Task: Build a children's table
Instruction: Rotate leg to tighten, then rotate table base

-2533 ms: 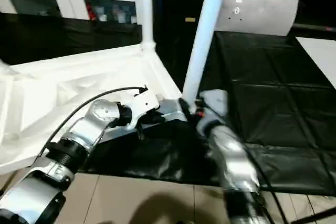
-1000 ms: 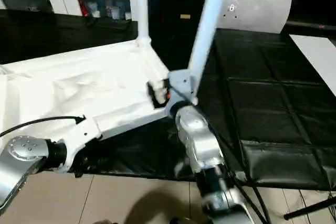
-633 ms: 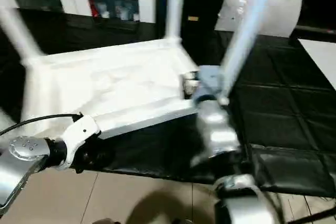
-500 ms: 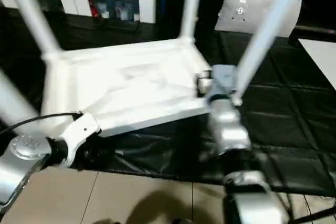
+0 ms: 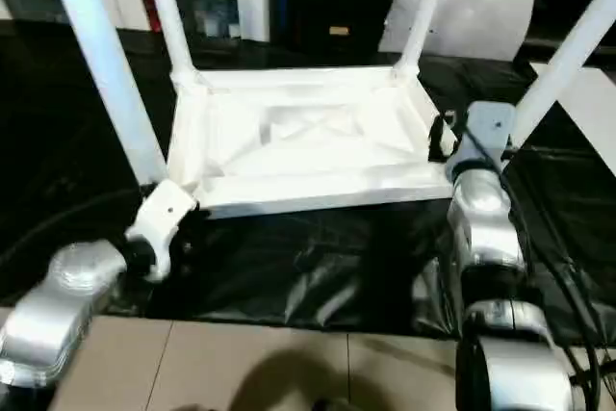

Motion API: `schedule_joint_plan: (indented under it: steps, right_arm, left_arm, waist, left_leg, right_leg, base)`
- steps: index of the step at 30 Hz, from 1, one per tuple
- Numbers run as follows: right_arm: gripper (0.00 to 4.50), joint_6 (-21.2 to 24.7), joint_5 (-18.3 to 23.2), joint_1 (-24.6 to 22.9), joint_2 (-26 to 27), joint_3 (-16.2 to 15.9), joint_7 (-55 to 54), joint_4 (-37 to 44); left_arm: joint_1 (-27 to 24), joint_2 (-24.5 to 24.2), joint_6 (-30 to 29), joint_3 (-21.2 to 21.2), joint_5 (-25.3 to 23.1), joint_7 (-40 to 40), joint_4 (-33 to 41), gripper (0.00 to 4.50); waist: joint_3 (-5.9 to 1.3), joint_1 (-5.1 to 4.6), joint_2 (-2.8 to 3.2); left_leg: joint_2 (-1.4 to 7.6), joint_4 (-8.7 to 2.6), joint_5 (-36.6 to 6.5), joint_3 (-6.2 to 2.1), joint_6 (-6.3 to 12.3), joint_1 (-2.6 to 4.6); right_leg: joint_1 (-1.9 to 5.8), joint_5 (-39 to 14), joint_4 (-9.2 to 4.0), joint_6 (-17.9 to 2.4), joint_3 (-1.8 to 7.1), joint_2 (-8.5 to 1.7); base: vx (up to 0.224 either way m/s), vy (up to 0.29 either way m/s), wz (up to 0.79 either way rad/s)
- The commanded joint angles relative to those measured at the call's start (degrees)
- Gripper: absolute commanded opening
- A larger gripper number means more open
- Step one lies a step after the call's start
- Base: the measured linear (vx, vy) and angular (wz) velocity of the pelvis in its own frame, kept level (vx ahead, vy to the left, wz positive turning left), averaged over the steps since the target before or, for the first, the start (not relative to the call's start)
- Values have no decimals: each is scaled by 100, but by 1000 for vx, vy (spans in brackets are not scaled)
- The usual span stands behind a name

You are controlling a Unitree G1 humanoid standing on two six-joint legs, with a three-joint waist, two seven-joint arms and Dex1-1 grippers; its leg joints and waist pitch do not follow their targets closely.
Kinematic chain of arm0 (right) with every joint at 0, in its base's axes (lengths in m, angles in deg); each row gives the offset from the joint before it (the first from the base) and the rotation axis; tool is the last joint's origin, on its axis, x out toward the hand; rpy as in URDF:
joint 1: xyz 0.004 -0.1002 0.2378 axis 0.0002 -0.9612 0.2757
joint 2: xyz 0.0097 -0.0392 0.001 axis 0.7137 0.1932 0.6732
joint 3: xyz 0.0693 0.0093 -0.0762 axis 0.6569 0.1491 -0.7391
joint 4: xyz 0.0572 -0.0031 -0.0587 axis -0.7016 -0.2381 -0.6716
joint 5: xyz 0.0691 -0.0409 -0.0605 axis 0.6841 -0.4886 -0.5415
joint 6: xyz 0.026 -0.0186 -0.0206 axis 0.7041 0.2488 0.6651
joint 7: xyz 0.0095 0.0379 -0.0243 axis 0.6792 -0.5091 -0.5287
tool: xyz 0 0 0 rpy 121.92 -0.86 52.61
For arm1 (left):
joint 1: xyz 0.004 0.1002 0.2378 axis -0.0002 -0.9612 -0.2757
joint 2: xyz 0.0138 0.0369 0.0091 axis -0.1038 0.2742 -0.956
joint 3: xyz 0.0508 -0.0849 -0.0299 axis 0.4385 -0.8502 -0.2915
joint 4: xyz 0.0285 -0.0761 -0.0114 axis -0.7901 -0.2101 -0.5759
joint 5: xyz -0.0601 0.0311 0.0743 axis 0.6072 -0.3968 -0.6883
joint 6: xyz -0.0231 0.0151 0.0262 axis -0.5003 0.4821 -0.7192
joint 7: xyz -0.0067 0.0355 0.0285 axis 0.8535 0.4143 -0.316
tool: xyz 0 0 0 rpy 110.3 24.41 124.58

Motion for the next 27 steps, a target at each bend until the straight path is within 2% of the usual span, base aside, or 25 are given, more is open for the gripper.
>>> schedule_joint_plan:
  steps: [1,3,4,6,7,8,10,11,13,14,16,18,20,21,22,25,26,27]
  right_arm:
    - [450,60,47,-204,25,-125,190,371]
    - [450,218,144,-631,112,-307,553,951]
    - [450,237,153,-682,116,-332,600,1018]
    - [450,276,224,-994,99,-474,892,1381]
    - [450,291,272,-1072,91,-506,994,1478]
    - [450,371,471,-1350,60,-611,1345,1838]
    - [450,412,562,-1461,46,-649,1483,1989]
    - [450,603,833,-1789,5,-748,1855,2456]
    - [450,781,1044,-2096,-19,-817,2097,2889]
    - [450,932,1166,-2264,-34,-852,2216,3107]
    - [450,1070,1132,-2436,-14,-884,2202,3277]
    - [450,1080,978,-2524,-1,-944,2095,3302]
    - [450,1534,691,-2704,-39,-1135,1978,3525]
    - [450,1690,631,-2750,-52,-1188,1955,3601]
    - [450,1981,664,-2762,-58,-1242,1958,3681]
    - [450,2380,780,-2795,-84,-1318,1994,3858]
    - [450,2547,824,-2806,-100,-1358,2024,3917]
    - [450,2590,833,-2808,-104,-1369,2032,3932]
  left_arm:
    - [-207,88,220,-226,60,225,176,295]
    - [-636,223,445,-364,13,517,382,314]
    - [-682,238,458,-380,1,556,410,322]
    - [-945,369,595,-482,-126,842,605,331]
    - [-1000,420,624,-521,-142,919,663,340]
    - [-1184,568,736,-628,-201,1152,860,352]
    - [-1255,615,785,-658,-225,1229,935,360]
    - [-1438,732,936,-711,-274,1395,1105,368]
    - [-1573,861,1068,-780,-286,1556,1211,377]
    - [-1596,929,1154,-833,-304,1673,1234,377]
    - [-1468,950,1322,-928,-314,1817,1143,377]
    - [-1298,923,1383,-1001,-305,1854,1034,407]
    - [-942,861,1419,-1188,-250,1950,780,407]
    - [-845,848,1421,-1243,-225,1967,713,420]
    - [-711,812,1443,-1303,-141,1904,609,431]
    - [-515,765,1510,-1369,61,1704,467,443]
    - [-409,662,1636,-1340,134,1509,340,447]
    - [-377,628,1678,-1329,154,1448,298,447]
  waist:
    - [-420,7,-15]
    - [-393,10,18]
    - [-387,-7,7]
    - [-382,2,33]
    - [-377,-6,22]
    - [-353,2,16]
    - [-339,17,25]
    - [-307,15,15]
    - [-290,25,25]
    - [-280,11,35]
    - [-271,0,10]
    - [-261,-4,11]
    - [-275,11,28]
    - [-257,0,31]
    - [-294,4,39]
    - [-320,16,44]
    - [-338,14,65]
    - [-332,24,65]
  left_leg:
    - [254,-326,-593,-78,538,-19]
    - [293,-342,-609,-98,577,-45]
    - [292,-343,-672,-92,591,-47]
    - [300,-354,-848,-95,568,-14]
    - [309,-361,-877,-96,563,-29]
    - [334,-374,-1000,-105,537,-30]
    - [341,-381,-1132,-110,537,-22]
    - [325,-398,-1360,-116,507,-13]
    - [330,-410,-1453,-128,471,-11]
    - [326,-415,-1561,-138,427,10]
    - [317,-424,-1556,-154,423,-3]
    - [308,-432,-1549,-172,394,-21]
    - [288,-417,-1473,-179,350,-5]
    - [281,-428,-1457,-187,347,-18]
    - [286,-419,-1389,-197,348,-15]
    - [313,-418,-1195,-205,377,-31]
    - [325,-410,-1064,-200,391,-35]
    - [313,-408,-1037,-198,410,-30]
  right_leg:
    - [365,-1386,-350,-803,349,-346]
    - [361,-1334,-360,-751,348,-351]
    - [356,-1376,-371,-728,346,-330]
    - [317,-1611,-404,-699,345,-326]
    - [326,-1619,-415,-682,345,-318]
    - [319,-1744,-436,-638,350,-335]
    - [314,-1910,-471,-545,350,-335]
    - [298,-2300,-528,-409,336,-330]
    - [293,-2492,-565,-277,338,-331]
    - [258,-2653,-614,-198,332,-318]
    - [263,-2650,-612,-185,336,-316]
    - [261,-2708,-624,-132,334,-313]
    - [263,-2651,-612,-104,340,-325]
    - [273,-2634,-612,-101,341,-300]
    - [295,-2481,-580,-129,341,-315]
    - [315,-2099,-529,-266,356,-332]
    - [322,-1793,-486,-412,369,-333]
    - [320,-1766,-498,-432,367,-334]
  base:
    - [0,0,0]
    - [0,0,0]
    - [0,0,0]
    - [0,0,0]
    - [0,0,0]
    - [0,0,0]
    - [0,0,0]
    - [0,0,0]
    - [0,0,0]
    - [0,0,0]
    - [0,0,0]
    - [0,0,0]
    - [0,0,0]
    - [0,0,0]
    - [0,0,0]
    - [0,0,0]
    - [0,0,0]
    - [0,0,0]
